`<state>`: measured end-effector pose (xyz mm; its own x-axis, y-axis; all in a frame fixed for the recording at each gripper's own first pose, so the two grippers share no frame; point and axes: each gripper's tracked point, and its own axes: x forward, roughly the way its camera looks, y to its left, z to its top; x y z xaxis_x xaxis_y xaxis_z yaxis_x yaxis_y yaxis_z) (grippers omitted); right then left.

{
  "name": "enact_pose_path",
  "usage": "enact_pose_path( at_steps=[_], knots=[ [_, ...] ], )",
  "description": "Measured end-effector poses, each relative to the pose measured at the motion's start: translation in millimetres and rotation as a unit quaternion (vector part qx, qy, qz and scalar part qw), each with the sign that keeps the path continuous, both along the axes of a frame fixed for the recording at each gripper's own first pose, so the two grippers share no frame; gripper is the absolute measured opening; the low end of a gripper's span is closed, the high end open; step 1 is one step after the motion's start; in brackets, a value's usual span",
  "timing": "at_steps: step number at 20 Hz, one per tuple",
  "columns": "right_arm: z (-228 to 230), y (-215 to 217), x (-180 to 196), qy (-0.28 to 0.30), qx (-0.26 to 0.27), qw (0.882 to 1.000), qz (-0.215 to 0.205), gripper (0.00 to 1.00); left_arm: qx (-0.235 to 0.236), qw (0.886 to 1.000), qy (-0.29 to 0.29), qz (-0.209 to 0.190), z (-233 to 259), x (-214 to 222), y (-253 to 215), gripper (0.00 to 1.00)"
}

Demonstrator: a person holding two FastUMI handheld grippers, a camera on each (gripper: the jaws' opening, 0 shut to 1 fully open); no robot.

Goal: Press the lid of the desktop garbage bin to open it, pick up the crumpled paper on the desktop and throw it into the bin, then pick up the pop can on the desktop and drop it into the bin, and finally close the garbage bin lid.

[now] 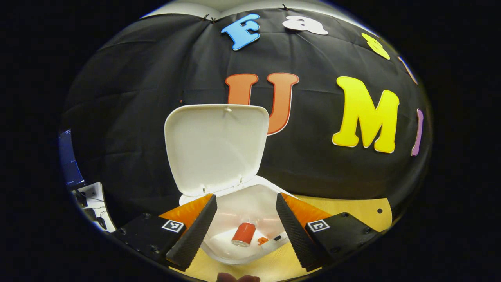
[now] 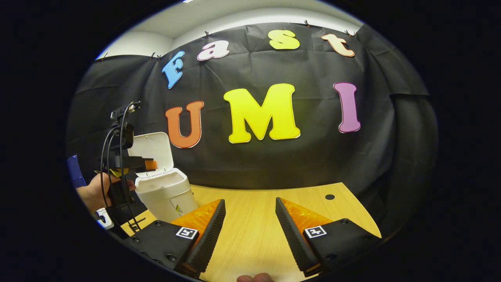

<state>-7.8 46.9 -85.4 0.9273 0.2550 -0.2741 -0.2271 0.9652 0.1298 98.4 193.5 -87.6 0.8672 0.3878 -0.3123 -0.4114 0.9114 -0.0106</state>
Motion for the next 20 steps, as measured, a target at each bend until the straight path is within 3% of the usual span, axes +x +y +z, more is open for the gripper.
enact_pose_path(
  at_steps=[7,14,20],
  knots=[
    [-23,-21,19,0.038,-0.002,0.999,0.007,0.83,0.041,0.997,-0.055,0.037,72,29,-13,0.98],
    [-9,-37,49,0.026,0.012,1.0,0.014,0.83,0.079,0.985,-0.106,0.11,155,67,27,0.97],
    [-3,-48,67,0.021,0.015,1.0,0.014,0.83,0.05,0.978,-0.072,0.187,141,92,82,0.96]
  ],
)
